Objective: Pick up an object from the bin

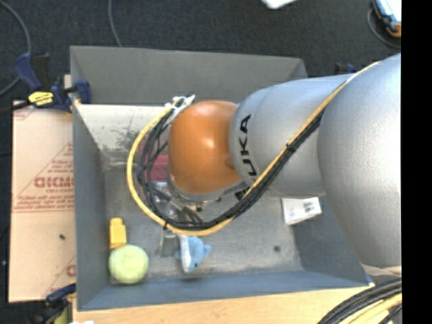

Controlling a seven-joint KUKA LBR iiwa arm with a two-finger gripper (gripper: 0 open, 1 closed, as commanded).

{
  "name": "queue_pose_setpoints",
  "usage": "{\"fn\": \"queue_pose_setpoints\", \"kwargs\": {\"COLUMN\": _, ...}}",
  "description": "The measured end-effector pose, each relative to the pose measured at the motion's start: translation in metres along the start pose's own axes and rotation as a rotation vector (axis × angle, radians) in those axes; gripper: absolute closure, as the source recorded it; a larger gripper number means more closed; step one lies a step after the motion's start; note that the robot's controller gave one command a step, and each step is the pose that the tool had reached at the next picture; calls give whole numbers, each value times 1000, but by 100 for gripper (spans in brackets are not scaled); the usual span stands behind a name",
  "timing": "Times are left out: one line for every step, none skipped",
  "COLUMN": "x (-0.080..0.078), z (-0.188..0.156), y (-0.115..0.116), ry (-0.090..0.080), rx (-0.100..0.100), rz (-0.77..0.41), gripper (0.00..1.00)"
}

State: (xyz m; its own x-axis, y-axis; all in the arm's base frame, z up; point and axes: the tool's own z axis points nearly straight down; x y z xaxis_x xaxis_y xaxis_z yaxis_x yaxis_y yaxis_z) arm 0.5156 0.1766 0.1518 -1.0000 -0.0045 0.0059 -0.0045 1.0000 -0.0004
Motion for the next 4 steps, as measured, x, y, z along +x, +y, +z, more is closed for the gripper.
{"fn": "queue_pose_setpoints", "kwargs": {"x": -2, "z": -5, "y": -1, "ry": -8, "rx": -2, "rz": 5, "gripper": 0}}
{"fn": "queue_pose_setpoints", "kwargs": {"x": -18, "z": 23, "y": -54, "ry": 0, "rx": 2, "rz": -72, "gripper": 0}}
{"fn": "queue_pose_setpoints", "kwargs": {"x": -13, "z": 49, "y": -81, "ry": -8, "rx": 0, "rz": -87, "gripper": 0}}
{"fn": "queue_pose_setpoints", "kwargs": {"x": -18, "z": 76, "y": -87, "ry": 0, "rx": 1, "rz": -207, "gripper": 0}}
